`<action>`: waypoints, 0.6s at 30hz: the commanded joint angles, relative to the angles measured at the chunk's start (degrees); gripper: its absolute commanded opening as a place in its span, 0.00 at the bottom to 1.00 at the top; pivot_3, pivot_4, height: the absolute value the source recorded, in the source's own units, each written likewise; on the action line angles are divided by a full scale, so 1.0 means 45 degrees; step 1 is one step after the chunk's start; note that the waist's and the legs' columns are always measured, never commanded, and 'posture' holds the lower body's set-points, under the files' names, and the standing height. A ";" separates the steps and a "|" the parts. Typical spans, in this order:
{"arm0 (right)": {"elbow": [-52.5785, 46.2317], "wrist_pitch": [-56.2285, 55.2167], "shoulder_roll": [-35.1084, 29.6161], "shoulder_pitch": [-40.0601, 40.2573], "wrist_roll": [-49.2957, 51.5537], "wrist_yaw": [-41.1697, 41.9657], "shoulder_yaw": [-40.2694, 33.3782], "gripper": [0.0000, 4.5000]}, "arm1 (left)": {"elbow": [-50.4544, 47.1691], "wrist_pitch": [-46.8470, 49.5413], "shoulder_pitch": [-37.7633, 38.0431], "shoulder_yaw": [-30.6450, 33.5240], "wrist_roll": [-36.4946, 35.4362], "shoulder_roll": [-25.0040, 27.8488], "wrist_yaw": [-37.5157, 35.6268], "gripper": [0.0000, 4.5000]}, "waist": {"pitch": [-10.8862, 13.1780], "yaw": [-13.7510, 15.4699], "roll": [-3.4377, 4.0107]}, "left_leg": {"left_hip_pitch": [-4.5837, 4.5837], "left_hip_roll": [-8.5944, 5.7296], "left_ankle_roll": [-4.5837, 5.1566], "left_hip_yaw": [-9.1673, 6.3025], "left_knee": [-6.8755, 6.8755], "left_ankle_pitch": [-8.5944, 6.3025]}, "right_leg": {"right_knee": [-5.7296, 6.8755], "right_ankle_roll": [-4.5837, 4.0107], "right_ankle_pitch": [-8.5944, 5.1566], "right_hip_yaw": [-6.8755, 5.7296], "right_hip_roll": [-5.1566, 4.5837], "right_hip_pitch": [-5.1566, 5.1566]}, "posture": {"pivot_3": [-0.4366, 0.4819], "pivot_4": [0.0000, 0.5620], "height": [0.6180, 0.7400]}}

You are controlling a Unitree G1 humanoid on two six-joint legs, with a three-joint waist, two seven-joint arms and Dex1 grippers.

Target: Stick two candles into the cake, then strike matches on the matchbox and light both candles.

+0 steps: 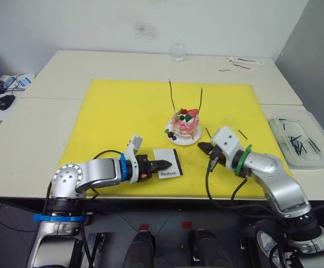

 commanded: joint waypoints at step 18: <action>0.4706 -0.1472 0.3212 -0.1945 -0.0617 -0.4479 -0.0935 0.45 | -0.3128 -0.2134 0.1038 0.0156 0.3776 0.0383 -0.5651 0.00 | 0.0000 -0.0058 0.0002 | -0.0007 0.0007 0.0003 0.0045 -0.0086 0.0001 | -0.0007 -0.0028 -0.0017 0.0023 -0.0005 -0.0054 | 0.48 0.27 1.00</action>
